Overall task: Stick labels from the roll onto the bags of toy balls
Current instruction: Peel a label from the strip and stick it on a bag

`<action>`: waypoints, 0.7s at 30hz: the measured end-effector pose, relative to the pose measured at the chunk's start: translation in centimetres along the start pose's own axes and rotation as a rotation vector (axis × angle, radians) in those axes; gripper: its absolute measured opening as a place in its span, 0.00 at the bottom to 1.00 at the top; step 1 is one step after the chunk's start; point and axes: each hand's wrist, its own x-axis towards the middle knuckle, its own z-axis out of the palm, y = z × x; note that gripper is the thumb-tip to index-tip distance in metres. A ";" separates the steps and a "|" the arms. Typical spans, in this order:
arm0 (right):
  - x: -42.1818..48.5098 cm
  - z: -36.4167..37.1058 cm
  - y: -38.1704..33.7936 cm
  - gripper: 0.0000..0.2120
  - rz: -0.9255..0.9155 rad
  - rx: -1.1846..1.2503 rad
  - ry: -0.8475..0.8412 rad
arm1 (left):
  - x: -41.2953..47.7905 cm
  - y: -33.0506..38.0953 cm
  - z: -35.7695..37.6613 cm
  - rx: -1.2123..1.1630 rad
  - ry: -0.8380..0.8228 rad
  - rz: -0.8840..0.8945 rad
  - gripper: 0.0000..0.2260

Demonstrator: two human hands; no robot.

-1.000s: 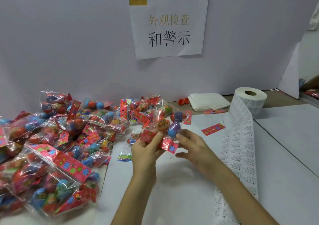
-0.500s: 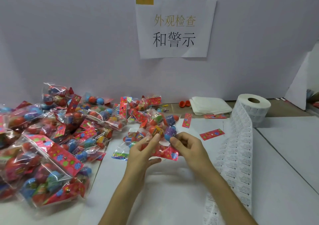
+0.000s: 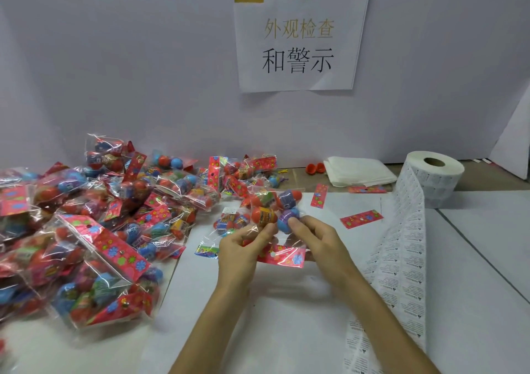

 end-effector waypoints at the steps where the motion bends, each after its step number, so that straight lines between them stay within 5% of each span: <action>1: -0.1 0.1 -0.1 0.16 -0.014 0.002 0.015 | -0.1 0.0 0.1 0.004 -0.018 0.003 0.11; 21: -0.3 0.0 0.0 0.12 -0.159 -0.152 0.167 | -0.3 0.0 -0.1 -0.020 -0.099 -0.032 0.18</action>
